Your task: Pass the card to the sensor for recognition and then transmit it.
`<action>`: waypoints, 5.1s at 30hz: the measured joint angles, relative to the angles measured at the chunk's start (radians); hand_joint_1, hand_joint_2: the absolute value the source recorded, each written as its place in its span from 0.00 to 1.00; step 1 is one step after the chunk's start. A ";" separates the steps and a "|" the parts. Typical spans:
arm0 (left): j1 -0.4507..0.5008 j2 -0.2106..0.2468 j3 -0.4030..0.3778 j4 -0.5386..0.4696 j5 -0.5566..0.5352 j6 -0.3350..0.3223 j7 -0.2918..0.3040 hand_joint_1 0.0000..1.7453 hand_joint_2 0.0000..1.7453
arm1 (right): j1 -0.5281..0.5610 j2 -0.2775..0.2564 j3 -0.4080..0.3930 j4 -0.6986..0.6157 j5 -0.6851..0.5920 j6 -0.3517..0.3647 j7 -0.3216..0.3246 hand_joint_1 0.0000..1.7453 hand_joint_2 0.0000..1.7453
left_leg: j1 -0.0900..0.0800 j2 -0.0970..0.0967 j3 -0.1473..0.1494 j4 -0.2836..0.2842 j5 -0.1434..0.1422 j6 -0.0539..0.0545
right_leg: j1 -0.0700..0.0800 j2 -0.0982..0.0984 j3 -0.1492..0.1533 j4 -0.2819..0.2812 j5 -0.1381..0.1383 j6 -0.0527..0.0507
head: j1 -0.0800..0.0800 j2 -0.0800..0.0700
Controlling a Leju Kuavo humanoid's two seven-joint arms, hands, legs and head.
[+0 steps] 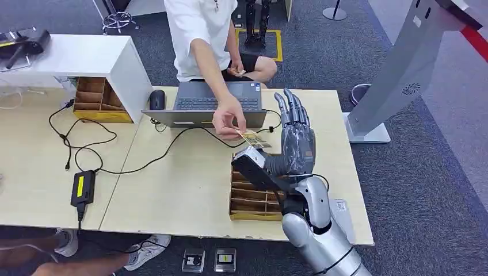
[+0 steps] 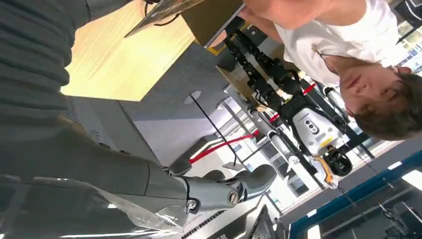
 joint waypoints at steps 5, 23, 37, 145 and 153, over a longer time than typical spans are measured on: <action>0.003 -0.002 0.000 0.000 0.005 0.004 -0.003 0.00 0.00 | 0.000 0.000 0.000 0.000 0.000 0.002 -0.005 0.00 1.00 | 0.000 0.000 0.000 0.001 0.000 0.000 | 0.000 0.000 0.000 0.000 0.001 0.001 | 0.000 0.000; 0.005 -0.002 0.000 0.000 -0.011 -0.011 -0.009 0.00 0.00 | 0.016 -0.016 -0.001 -0.019 0.009 -0.002 0.022 1.00 1.00 | 0.000 0.001 -0.001 0.004 0.001 0.001 | 0.000 0.001 0.000 0.000 0.003 0.002 | 0.000 0.000; -0.006 -0.002 0.000 0.000 -0.021 -0.022 -0.006 0.00 0.00 | 0.033 -0.031 -0.004 -0.051 0.018 -0.003 0.029 1.00 1.00 | 0.000 0.001 -0.003 0.006 0.002 0.002 | 0.000 0.001 0.000 0.000 0.005 0.004 | 0.000 0.000; 0.027 -0.008 0.076 -0.002 0.040 -0.006 0.016 0.00 0.00 | 0.454 -0.353 -0.332 -0.469 -0.332 0.702 0.541 1.00 1.00 | -0.013 0.002 -0.009 0.009 0.009 0.017 | -0.012 0.001 -0.003 -0.003 0.015 0.019 | 0.000 0.000; 0.027 -0.010 0.076 -0.003 0.042 -0.002 0.026 0.00 0.00 | 0.419 -0.354 -0.331 -0.450 -0.327 0.766 0.541 1.00 1.00 | -0.014 0.002 -0.010 0.009 0.010 0.018 | -0.013 0.001 -0.003 -0.003 0.017 0.022 | 0.000 0.000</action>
